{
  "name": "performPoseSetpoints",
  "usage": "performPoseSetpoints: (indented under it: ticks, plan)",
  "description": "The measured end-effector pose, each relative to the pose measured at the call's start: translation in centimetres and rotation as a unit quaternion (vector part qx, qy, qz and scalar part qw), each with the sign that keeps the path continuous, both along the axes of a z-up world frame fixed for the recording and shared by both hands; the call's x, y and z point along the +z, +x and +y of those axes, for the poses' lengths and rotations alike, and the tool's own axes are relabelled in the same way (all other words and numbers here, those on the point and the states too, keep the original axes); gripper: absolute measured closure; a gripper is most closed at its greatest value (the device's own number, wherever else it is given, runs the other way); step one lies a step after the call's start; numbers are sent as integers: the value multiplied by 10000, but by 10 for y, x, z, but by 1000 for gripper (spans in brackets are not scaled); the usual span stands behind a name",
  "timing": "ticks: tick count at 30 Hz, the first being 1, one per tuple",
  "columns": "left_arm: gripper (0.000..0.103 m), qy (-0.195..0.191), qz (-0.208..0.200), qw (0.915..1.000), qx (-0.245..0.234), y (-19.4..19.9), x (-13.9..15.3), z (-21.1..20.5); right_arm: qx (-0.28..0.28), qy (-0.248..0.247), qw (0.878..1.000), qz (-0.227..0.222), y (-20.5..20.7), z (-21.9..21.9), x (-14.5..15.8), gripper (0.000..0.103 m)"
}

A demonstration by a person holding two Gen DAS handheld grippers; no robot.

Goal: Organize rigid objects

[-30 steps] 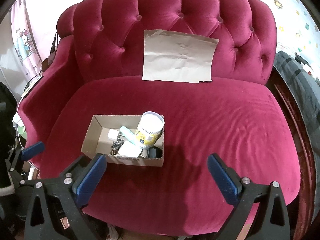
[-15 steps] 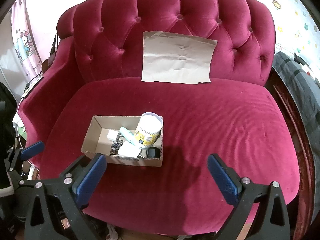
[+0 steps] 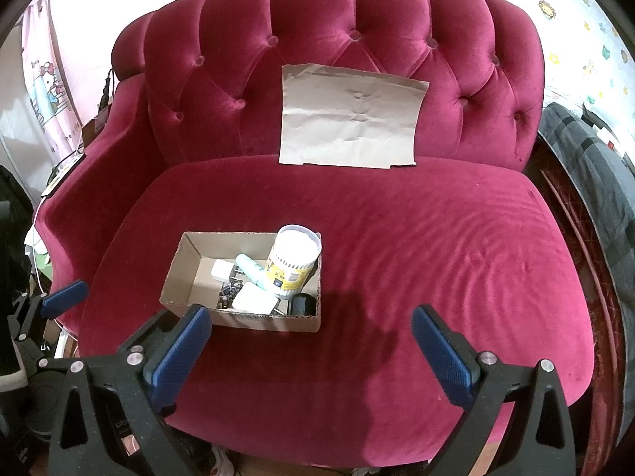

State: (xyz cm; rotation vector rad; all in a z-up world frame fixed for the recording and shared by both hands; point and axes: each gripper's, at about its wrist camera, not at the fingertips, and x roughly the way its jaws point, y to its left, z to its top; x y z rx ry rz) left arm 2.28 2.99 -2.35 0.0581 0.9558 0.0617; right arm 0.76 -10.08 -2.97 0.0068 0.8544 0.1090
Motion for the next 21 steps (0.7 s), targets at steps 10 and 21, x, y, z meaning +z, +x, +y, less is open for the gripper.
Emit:
performPoseSetpoints:
  ticks: [10,21]
  plan:
    - [0,-38,-16,10000,-10,0,-1,-1,-17,-21,10000,-1,0,1,2,0]
    - [0,-86,-8,10000,-19,2,-1,0,-22,-35,10000,-21,0,2,2,0]
